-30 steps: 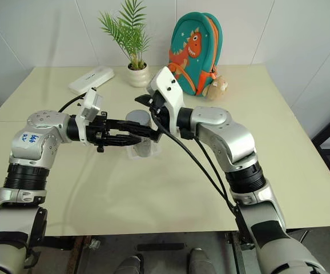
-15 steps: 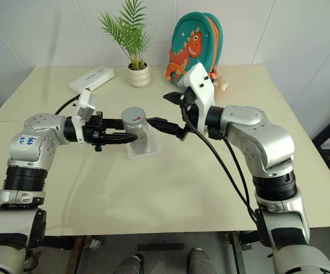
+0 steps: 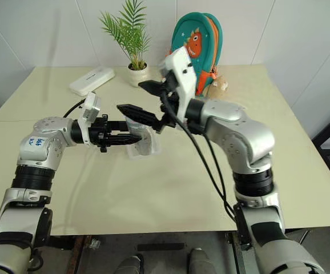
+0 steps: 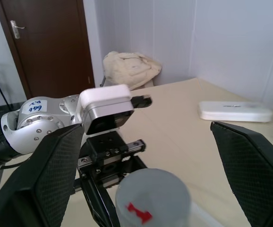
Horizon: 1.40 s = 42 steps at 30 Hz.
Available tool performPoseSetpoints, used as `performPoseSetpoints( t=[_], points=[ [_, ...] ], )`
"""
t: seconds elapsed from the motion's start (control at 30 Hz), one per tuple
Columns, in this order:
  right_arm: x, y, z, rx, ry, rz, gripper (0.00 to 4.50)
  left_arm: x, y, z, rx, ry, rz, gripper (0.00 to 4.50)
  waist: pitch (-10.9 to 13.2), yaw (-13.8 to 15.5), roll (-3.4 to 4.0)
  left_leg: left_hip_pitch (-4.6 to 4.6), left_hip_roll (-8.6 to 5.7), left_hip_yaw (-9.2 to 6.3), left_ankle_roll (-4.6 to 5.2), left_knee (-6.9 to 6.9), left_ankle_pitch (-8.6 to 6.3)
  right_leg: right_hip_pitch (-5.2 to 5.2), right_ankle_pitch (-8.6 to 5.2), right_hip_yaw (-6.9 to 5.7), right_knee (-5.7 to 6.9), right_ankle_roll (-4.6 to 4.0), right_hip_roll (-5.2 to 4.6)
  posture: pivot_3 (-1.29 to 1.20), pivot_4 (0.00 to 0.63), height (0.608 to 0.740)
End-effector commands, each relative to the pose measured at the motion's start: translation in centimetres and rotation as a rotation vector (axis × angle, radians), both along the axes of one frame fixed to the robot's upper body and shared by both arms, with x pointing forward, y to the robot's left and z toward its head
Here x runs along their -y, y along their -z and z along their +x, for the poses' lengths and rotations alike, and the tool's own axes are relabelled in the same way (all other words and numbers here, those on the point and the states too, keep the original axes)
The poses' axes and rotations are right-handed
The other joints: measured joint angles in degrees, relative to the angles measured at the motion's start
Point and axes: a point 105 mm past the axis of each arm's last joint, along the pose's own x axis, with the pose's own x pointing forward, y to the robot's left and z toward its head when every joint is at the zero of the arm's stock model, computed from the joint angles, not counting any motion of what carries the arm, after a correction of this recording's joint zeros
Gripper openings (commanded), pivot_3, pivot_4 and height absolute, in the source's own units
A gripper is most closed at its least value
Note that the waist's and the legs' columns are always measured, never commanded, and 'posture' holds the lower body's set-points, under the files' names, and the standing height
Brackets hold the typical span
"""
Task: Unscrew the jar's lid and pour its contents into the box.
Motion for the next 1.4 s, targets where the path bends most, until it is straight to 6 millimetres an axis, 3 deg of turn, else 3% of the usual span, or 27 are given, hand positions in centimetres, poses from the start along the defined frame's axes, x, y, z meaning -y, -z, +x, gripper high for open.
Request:
performPoseSetpoints(
  t=[0.03, 0.27, 0.67, 0.93, 1.4],
  points=[
    [-1.1, -0.3, -0.3, 0.044, -0.057, 0.0, 4.5, 0.9, -1.2, -0.4, 0.059, 0.053, 0.002, 1.86, 0.0, 0.0, 0.0, 0.0, 0.0, 0.0, 0.0, 0.0, 0.0, 0.0, 0.0, 0.0, -0.01, 0.0, 0.0, 0.0, 0.15, 0.74],
    [-1.6, 0.1, 1.0, 0.059, -0.059, -0.032, 4.5, 1.5, -1.3, -0.7, 0.071, 0.081, 0.006, 1.86, 0.01, -0.13, 0.02, 0.0, 0.0, 0.0, 0.0, 0.0, 0.0, 0.0, 0.0, 0.0, 0.02, 0.0, 0.0, 0.0, 0.15, 0.74],
    [-1.0, 1.4, 0.3, 0.051, -0.173, -0.145, 4.5, 1.5, -1.2, -1.1, 0.08, 0.086, 0.016, 1.86, 0.02, -0.06, 0.03, 0.0, 0.0, 0.0, 0.0, 0.0, 0.0, -0.01, 0.0, 0.0, 0.02, 0.0, 0.01, 0.0, 0.15, 0.74],
    [-0.7, 0.9, 1.2, 0.055, -0.167, -0.139, 4.5, 1.4, -1.1, -1.6, 0.083, 0.085, 0.014, 1.86, 0.02, -0.11, 0.04, 0.01, 0.0, 0.0, 0.0, 0.0, 0.01, -0.01, 0.0, 0.0, 0.03, 0.0, 0.01, 0.0, 0.15, 0.74],
    [1.9, 1.1, 2.5, 0.042, -0.085, -0.154, 4.5, 0.7, -1.4, -1.7, 0.079, 0.038, -0.012, 1.86, 0.02, -0.03, 0.04, 0.0, 0.0, 0.0, -0.01, 0.01, 0.01, -0.01, 0.0, 0.0, 0.03, 0.0, 0.0, 0.0, 0.15, 0.74]
  ],
)
